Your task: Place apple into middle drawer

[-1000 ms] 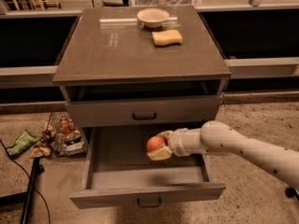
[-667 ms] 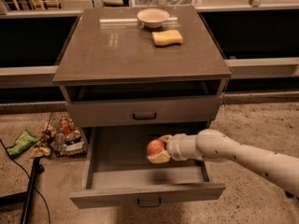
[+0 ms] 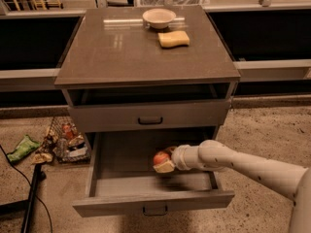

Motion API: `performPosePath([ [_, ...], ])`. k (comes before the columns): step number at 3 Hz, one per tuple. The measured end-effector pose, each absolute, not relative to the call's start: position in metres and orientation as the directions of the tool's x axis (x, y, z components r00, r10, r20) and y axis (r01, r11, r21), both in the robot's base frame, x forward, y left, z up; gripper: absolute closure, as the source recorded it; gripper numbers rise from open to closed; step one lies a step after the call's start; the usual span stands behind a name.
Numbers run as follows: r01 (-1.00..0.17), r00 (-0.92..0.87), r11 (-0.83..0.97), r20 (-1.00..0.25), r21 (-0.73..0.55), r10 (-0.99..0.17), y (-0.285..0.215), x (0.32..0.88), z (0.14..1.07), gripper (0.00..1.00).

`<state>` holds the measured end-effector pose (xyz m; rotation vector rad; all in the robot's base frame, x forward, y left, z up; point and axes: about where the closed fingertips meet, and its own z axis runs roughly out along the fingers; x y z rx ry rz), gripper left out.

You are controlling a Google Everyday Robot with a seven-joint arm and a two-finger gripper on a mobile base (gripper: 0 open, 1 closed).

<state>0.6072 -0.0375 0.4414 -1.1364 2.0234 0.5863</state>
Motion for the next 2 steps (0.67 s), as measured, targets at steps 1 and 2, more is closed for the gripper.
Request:
performPosePath([
  [1, -0.852, -0.378, 0.519, -0.763, 0.066, -0.524, -0.041, 0.615, 0.415, 0.81],
  [2, -0.846, -0.398, 0.528, -0.75, 0.076, -0.528, -0.044, 0.619, 0.4, 0.58],
])
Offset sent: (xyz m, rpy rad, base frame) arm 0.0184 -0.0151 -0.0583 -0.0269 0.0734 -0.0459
